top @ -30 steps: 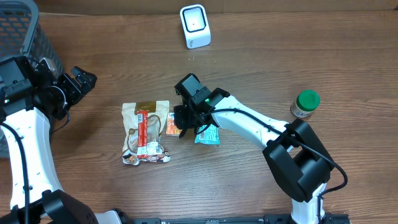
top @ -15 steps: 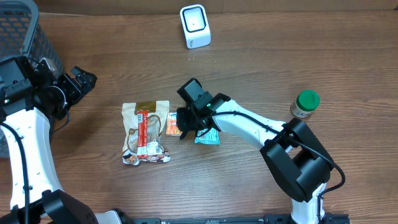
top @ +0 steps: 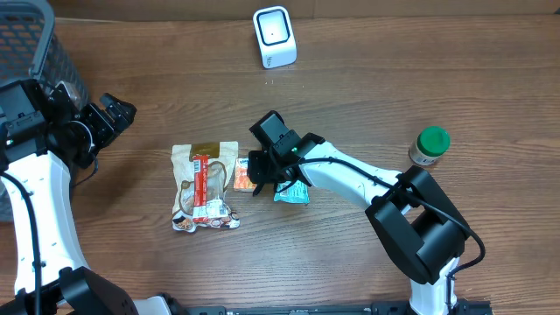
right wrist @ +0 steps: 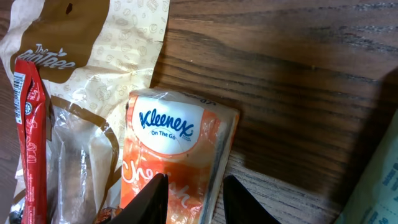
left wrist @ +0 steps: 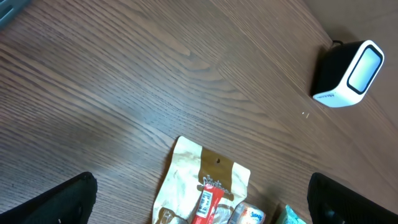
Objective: Scan the item barcode
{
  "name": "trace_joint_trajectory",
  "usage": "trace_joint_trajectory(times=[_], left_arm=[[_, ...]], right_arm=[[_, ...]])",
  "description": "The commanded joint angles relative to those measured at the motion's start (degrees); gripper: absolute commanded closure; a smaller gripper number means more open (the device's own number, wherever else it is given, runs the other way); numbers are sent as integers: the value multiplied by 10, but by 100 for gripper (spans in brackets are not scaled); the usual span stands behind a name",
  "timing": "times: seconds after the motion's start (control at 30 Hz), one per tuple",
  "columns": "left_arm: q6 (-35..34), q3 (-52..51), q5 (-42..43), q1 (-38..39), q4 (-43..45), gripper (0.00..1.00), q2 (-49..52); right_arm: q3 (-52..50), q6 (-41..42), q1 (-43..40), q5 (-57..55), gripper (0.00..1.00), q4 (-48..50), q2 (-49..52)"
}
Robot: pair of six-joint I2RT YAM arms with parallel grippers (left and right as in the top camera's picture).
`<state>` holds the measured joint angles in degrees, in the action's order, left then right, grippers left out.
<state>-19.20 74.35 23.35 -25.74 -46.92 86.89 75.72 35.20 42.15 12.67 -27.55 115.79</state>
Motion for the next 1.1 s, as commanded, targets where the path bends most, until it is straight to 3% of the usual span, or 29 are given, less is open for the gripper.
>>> trace_joint_trajectory(times=[0.0, 0.43, 1.07], left_arm=[[-3, 4, 0, -1, 1, 0, -9], [-3, 4, 0, -1, 1, 0, -9], [-3, 4, 0, -1, 1, 0, -9]], right_arm=[[-5, 13, 2, -6, 70, 5, 3], [-29, 41, 3, -6, 77, 27, 32], [-29, 40, 3, 1, 77, 17, 32]])
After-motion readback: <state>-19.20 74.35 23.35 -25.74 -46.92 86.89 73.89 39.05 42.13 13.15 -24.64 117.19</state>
